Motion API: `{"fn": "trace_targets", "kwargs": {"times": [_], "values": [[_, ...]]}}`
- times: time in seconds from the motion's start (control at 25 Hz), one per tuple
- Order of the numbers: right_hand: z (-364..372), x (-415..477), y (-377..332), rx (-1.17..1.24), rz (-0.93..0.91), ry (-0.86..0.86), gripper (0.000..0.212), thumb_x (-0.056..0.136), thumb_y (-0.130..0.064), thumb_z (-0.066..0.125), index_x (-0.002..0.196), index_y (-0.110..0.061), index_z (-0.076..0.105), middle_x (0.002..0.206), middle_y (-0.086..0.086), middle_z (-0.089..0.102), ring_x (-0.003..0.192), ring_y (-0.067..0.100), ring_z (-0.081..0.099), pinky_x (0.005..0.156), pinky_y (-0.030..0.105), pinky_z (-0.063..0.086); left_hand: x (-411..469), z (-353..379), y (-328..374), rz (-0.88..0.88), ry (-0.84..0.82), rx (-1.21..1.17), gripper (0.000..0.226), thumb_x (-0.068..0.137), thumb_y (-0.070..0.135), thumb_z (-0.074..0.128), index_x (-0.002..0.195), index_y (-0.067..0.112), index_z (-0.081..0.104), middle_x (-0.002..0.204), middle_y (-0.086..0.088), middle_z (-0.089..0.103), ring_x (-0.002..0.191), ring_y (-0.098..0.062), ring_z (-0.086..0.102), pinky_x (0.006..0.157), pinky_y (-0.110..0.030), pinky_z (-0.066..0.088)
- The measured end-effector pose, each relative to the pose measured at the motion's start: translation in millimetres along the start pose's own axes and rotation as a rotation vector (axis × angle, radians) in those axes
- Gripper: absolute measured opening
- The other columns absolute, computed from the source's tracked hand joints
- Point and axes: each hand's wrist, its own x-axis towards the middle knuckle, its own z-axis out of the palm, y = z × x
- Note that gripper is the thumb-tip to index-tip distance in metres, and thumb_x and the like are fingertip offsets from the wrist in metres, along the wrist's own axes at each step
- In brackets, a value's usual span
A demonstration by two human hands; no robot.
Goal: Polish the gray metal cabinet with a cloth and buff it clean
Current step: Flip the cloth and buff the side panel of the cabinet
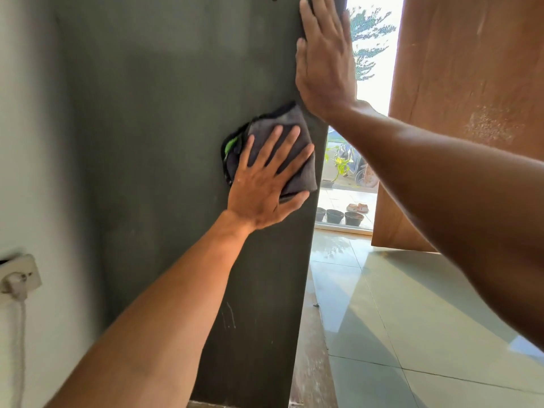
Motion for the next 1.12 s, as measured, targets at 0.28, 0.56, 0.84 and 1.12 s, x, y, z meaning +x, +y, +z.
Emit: {"fn": "trace_targets", "kwargs": {"times": [0.28,0.56,0.84,1.12], "values": [[15,-97,-29,-0.019,-0.027,-0.089,0.059,0.099,-0.018,0.034,0.157,-0.003,0.032,0.166,0.012,0.026,0.155,0.027,0.019,0.125,0.036,0.005,-159,60,62,-0.05,-0.104,-0.044,0.067,0.104,0.063,0.021,0.164,0.035,0.009,0.172,0.001,-0.001,0.159,-0.026,-0.002,0.125,-0.058,-0.005],[43,-192,-35,-0.075,-0.095,0.061,0.051,0.104,-0.013,0.037,0.154,-0.002,0.037,0.162,0.016,0.033,0.152,0.032,0.027,0.126,0.041,0.013,-237,96,95,-0.042,-0.129,-0.046,0.067,0.104,0.06,0.03,0.163,0.038,0.007,0.172,0.003,-0.011,0.158,-0.023,-0.012,0.123,-0.057,-0.012],[51,-242,-41,-0.127,-0.079,0.095,0.051,0.103,-0.012,0.039,0.153,-0.002,0.04,0.16,0.018,0.036,0.15,0.033,0.031,0.125,0.045,0.02,-305,119,121,0.14,-0.138,-0.013,0.067,0.103,0.056,0.029,0.163,0.036,0.007,0.172,0.0,-0.01,0.159,-0.025,-0.01,0.124,-0.053,-0.016],[57,-277,-45,-0.134,-0.066,0.117,0.049,0.103,-0.009,0.038,0.151,0.0,0.043,0.157,0.02,0.04,0.148,0.035,0.035,0.124,0.048,0.024,-351,139,156,0.096,-0.131,-0.035,0.072,0.101,0.054,0.03,0.163,0.035,0.0,0.172,0.003,-0.011,0.158,-0.022,-0.011,0.125,-0.05,-0.015]]}}
